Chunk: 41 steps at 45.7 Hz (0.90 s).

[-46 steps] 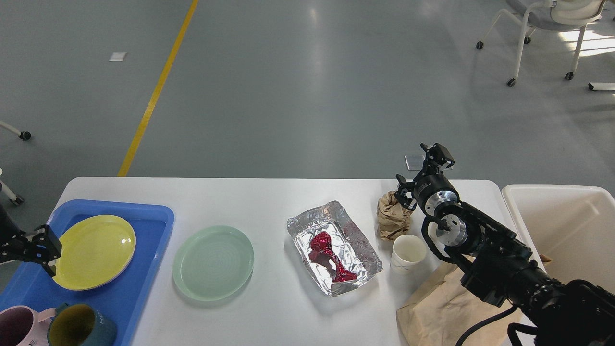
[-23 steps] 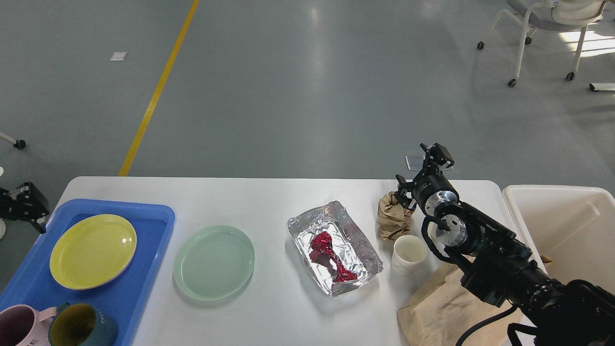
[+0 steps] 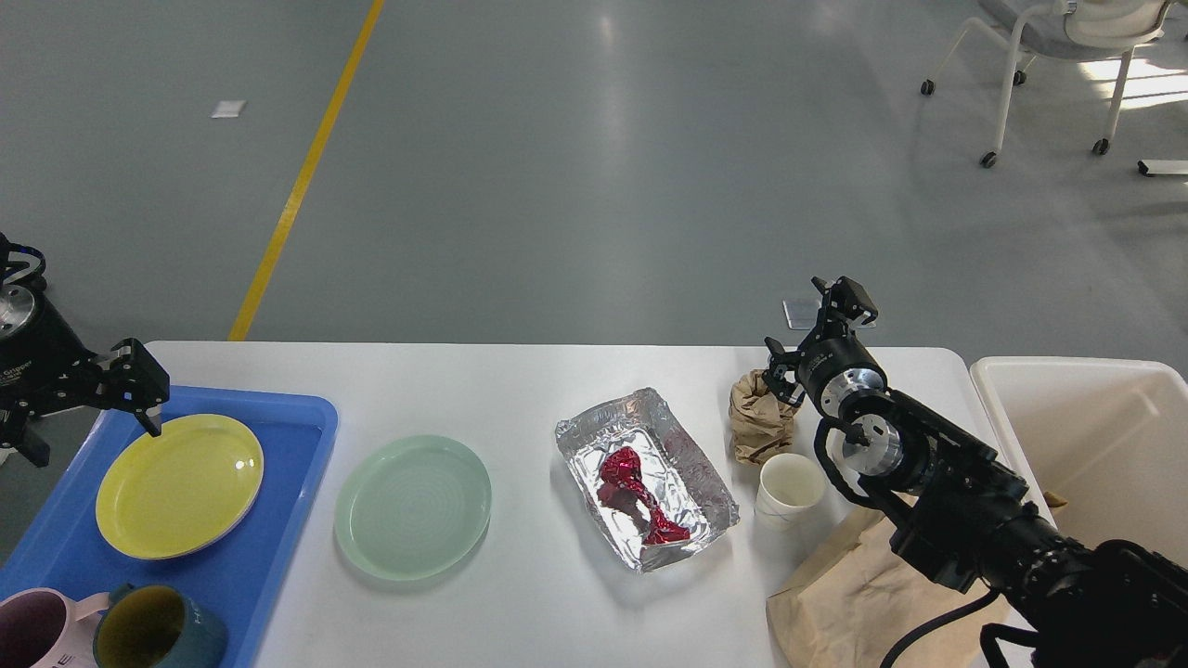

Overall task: Tidy desktop
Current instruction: 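Release the dark mug and raise the left gripper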

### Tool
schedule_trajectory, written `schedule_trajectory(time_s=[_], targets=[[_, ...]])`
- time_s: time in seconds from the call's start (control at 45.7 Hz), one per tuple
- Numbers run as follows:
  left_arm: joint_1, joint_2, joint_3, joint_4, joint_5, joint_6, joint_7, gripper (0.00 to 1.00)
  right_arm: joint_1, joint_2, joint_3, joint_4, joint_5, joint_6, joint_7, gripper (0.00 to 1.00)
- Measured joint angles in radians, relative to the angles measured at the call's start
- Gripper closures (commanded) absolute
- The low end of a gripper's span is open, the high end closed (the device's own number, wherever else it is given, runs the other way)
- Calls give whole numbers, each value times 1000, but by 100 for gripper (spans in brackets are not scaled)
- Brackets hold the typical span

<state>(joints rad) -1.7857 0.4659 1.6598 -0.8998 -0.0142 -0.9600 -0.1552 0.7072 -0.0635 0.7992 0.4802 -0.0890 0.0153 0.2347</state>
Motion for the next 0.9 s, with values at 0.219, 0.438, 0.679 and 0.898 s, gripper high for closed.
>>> schedule_trajectory(time_s=[0.219,0.438,0.679,0.898], targets=[[3,11,-35,1,9,0,2,4,0,0,0,0,0,0,0,0],[9,3,-29,8,10,0,2,4,0,-1,0,0,0,0,0,0],[12,4,-40,9,13,0,2,4,0,0,0,0,0,0,0,0],[13,4,-42,6,13,0,2,4,0,0,0,0,0,0,0,0]])
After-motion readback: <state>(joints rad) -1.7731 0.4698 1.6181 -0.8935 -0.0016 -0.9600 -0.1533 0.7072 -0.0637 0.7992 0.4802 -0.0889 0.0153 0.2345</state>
